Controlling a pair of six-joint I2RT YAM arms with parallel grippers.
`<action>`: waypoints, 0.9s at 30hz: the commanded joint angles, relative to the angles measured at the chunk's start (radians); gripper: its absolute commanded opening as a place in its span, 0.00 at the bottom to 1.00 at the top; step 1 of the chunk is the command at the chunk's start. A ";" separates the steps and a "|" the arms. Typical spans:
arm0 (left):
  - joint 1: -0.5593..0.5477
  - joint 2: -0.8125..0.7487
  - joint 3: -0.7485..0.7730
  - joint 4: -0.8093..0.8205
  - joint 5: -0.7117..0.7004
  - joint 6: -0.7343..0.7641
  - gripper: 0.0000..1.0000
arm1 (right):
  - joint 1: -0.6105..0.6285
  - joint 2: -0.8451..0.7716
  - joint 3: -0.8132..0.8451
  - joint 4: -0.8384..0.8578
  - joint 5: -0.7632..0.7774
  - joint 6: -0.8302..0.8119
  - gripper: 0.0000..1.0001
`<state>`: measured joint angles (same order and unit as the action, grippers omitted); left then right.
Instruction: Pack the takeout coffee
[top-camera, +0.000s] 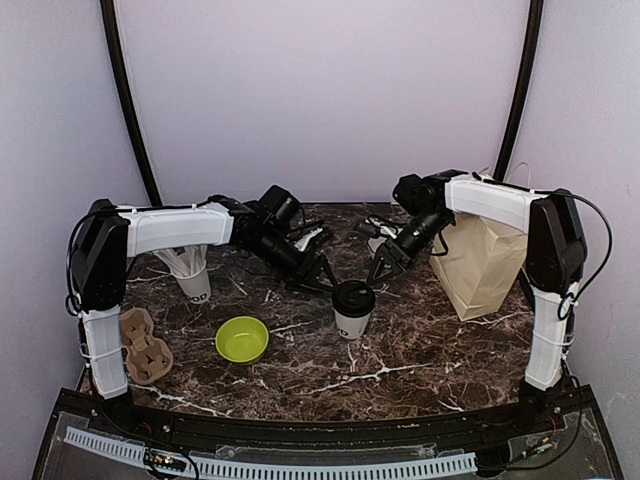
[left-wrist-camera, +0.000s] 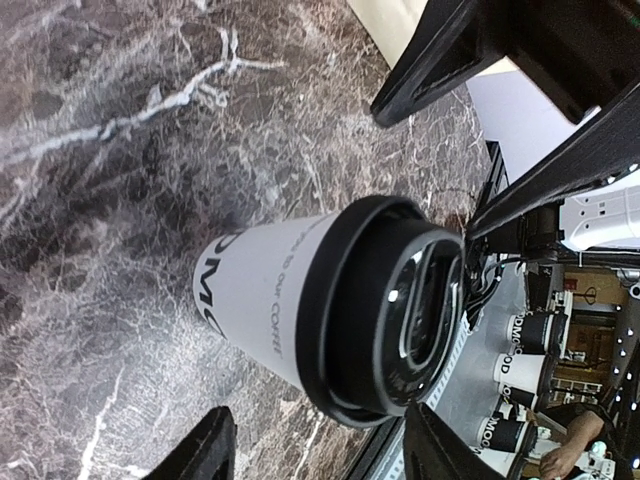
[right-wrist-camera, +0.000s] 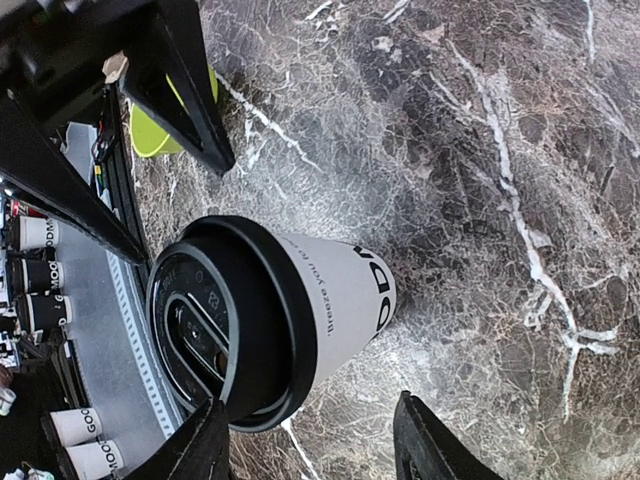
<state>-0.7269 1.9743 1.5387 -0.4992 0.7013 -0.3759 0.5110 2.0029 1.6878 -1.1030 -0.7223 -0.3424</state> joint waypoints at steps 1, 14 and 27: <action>0.000 -0.082 0.060 -0.066 -0.029 0.036 0.61 | 0.006 -0.063 -0.013 -0.018 -0.005 -0.032 0.58; 0.075 -0.064 0.068 0.003 -0.158 0.000 0.58 | 0.035 -0.154 -0.229 0.085 0.129 -0.049 0.49; 0.077 -0.086 -0.023 0.022 -0.143 -0.007 0.58 | 0.042 -0.030 -0.080 0.112 0.171 0.010 0.45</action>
<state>-0.6464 1.9469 1.5543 -0.4873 0.5453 -0.3721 0.5598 1.9232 1.5414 -1.0229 -0.5888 -0.3672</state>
